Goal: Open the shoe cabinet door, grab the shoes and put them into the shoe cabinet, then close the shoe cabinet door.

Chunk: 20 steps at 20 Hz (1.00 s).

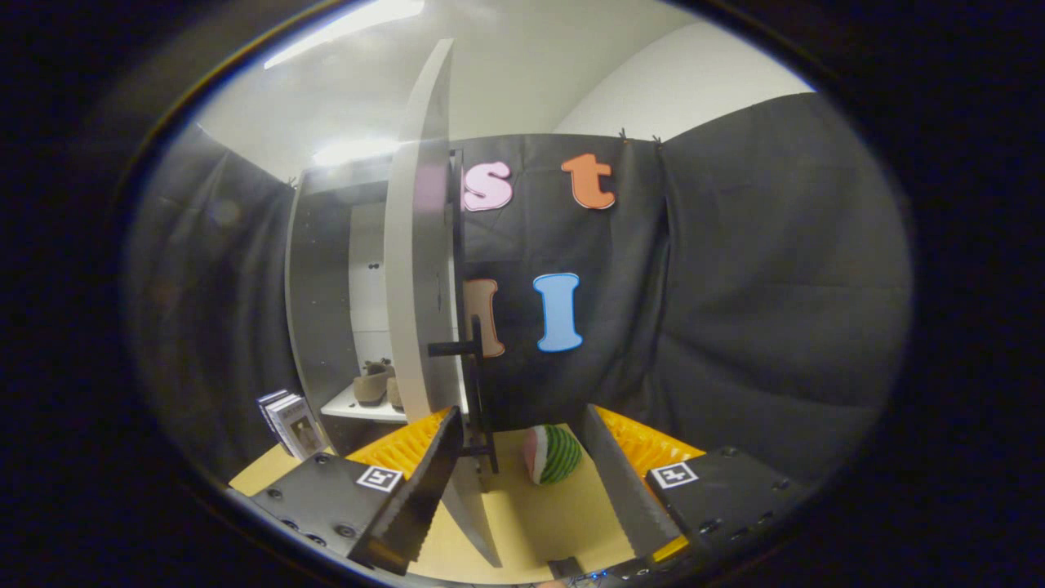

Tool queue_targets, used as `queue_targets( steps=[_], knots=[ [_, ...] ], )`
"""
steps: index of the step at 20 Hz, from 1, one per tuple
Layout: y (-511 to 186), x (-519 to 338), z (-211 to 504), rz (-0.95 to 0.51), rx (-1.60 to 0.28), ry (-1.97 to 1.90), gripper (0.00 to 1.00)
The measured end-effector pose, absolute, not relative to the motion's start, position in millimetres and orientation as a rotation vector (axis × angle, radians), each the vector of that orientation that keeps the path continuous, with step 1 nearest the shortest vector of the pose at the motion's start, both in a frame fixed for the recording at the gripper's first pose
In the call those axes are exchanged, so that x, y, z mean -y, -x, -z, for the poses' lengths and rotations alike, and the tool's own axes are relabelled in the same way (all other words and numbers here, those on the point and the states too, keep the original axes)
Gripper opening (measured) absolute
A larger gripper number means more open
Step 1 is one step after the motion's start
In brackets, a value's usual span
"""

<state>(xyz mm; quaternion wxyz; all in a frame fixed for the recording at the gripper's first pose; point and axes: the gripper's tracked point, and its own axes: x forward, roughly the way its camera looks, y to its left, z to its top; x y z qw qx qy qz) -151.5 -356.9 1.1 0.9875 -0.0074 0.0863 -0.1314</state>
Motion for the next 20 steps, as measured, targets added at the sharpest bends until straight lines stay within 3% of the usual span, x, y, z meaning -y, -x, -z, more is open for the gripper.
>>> queue_targets(
  steps=[20],
  knots=[
    [88.8,183.6,34.0,-0.089,-0.221,-0.087,0.96]
  ],
)
